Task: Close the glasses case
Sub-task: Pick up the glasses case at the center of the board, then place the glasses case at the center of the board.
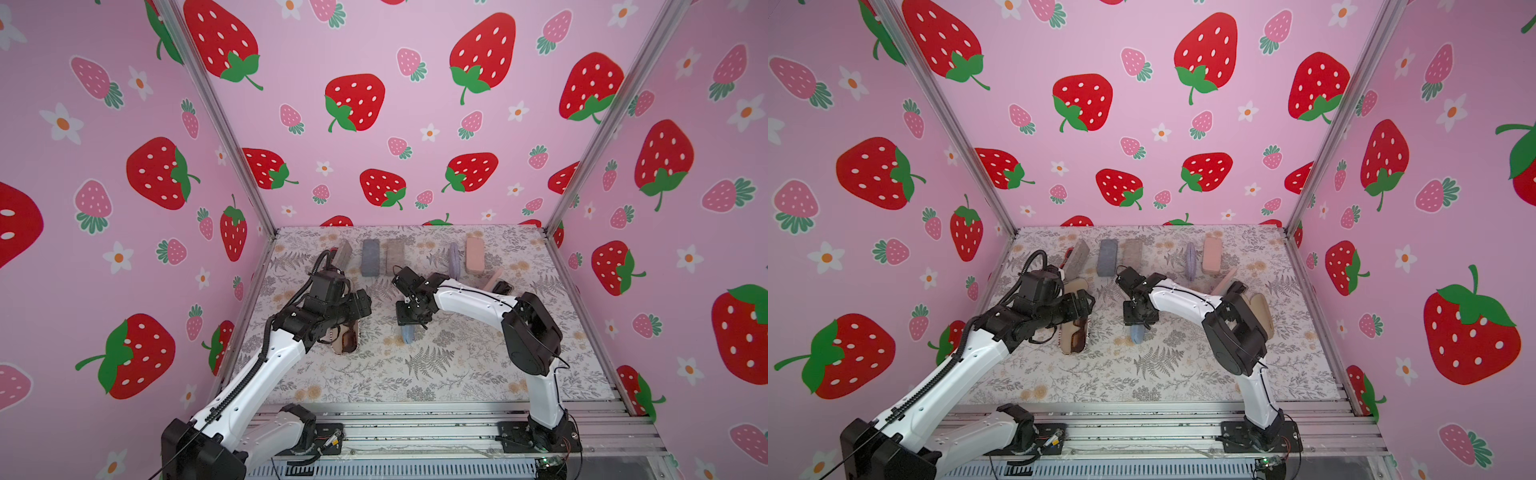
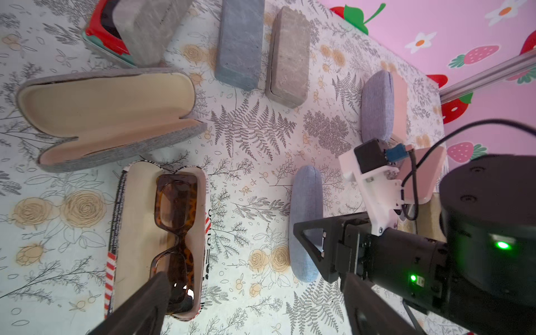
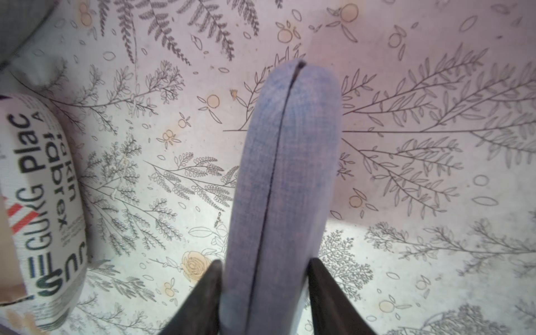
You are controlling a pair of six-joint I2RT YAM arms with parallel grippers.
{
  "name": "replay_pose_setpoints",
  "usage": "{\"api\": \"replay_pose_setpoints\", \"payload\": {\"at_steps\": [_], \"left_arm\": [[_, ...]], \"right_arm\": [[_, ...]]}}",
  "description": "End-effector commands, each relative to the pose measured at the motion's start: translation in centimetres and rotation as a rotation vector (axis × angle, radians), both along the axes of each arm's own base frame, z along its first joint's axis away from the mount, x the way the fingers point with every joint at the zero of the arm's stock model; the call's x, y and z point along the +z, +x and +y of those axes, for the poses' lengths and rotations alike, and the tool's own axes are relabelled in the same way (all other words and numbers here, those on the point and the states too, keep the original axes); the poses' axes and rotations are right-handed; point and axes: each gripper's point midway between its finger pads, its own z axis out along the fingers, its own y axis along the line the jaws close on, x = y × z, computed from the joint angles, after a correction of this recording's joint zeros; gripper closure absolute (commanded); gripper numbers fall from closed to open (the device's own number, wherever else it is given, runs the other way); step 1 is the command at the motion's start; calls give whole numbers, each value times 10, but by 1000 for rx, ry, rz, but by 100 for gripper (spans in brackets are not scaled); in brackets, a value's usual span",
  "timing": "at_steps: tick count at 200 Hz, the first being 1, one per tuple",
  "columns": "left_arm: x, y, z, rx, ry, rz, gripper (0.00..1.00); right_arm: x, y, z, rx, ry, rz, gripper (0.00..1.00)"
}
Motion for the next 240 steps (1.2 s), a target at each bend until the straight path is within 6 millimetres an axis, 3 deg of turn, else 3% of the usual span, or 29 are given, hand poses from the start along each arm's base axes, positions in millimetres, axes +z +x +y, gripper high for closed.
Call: {"api": "replay_pose_setpoints", "payload": {"at_steps": [1,39,126,165,240], "left_arm": [[-8,-12,15,25,41,36,6],[-16,-18,21,32,56,67,5],[-36,-22,27,38,101,134,5],[-46,-23,28,37,126,172,4],[-73,-28,35,65,145,251,2]], "right_arm": [[-1,9,-7,-22,-29,-3,59],[2,37,-24,-51,-53,-27,65],[13,139,-81,-135,-37,-104,70],[10,178,-95,-152,-19,-124,71],[-4,195,-108,-160,-32,-92,58]]}}
